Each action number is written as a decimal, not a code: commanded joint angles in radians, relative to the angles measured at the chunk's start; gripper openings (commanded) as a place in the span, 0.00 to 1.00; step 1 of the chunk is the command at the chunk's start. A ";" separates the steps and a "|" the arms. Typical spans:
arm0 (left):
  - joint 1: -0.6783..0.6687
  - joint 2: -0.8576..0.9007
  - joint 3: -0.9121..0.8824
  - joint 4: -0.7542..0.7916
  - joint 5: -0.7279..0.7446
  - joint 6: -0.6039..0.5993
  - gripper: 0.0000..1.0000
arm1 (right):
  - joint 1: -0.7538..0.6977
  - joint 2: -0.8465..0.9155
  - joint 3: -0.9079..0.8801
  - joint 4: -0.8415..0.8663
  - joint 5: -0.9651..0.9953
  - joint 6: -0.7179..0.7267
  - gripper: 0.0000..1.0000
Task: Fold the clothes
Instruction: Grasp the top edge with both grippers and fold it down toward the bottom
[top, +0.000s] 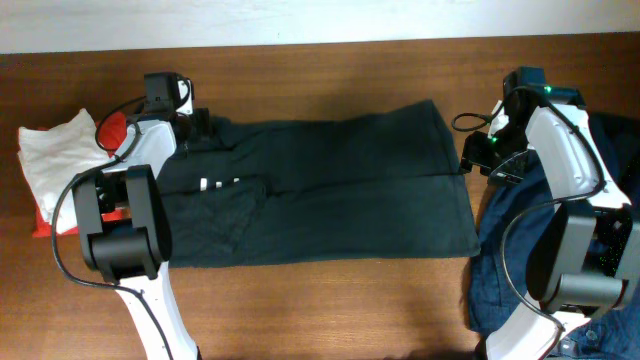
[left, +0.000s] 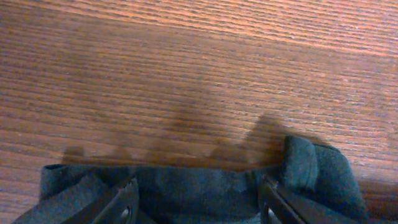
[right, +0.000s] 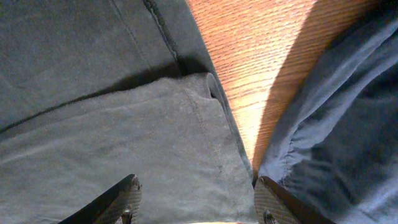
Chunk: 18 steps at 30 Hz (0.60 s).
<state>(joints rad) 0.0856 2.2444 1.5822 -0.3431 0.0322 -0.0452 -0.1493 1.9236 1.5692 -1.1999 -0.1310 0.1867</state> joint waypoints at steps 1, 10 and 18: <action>0.009 0.032 0.006 -0.014 -0.022 0.013 0.56 | -0.002 -0.006 0.011 -0.003 0.011 0.001 0.62; 0.010 0.011 0.053 -0.113 0.156 0.012 0.00 | -0.002 -0.006 0.011 0.063 0.005 -0.014 0.64; 0.009 -0.282 0.112 -0.541 0.241 0.011 0.00 | 0.104 0.106 0.019 0.735 -0.060 -0.093 0.75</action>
<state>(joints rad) 0.0948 2.0068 1.6814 -0.8124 0.2420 -0.0422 -0.0788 1.9549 1.5822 -0.5503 -0.1799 0.1001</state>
